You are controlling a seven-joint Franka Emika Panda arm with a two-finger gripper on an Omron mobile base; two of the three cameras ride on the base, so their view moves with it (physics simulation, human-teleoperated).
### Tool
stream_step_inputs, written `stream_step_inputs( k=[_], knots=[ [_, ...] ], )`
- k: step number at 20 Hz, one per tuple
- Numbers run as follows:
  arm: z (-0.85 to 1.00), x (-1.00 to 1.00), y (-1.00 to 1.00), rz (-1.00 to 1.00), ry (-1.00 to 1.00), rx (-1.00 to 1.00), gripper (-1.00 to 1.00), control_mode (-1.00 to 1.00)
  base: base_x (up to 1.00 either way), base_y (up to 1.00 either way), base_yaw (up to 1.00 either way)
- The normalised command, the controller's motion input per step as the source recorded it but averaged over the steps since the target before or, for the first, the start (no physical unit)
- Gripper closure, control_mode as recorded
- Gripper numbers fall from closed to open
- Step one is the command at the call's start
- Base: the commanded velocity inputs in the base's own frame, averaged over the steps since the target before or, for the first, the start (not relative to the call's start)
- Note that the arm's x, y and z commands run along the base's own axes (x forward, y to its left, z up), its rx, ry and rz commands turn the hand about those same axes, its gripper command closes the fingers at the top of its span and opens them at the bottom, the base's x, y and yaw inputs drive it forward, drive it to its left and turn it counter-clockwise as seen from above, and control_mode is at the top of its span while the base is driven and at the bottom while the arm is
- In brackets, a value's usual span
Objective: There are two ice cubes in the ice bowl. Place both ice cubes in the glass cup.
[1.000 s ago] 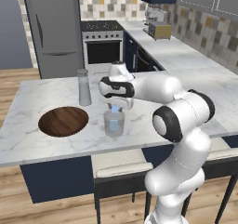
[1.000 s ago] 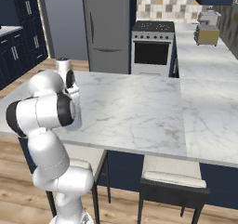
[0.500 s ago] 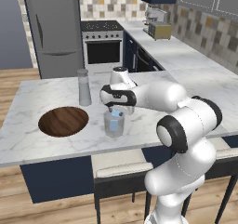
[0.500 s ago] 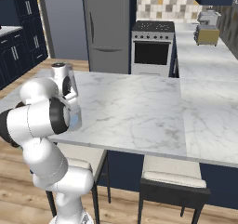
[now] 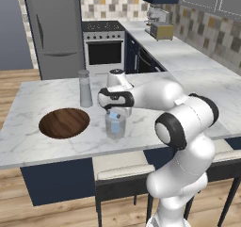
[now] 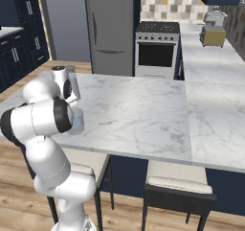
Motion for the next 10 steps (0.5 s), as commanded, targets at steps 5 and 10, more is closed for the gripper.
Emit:
stream_step_inputs(
  k=[5, 10],
  knots=[
    [-0.15, 0.03, 0.0, 0.0, 0.0, -0.02, 1.0, -1.0, 0.0, 0.0, 0.0],
    [-0.08, 0.11, 0.0, 0.0, 0.0, -0.01, 1.0, -1.0, 0.0, 0.0, 0.0]
  ],
)
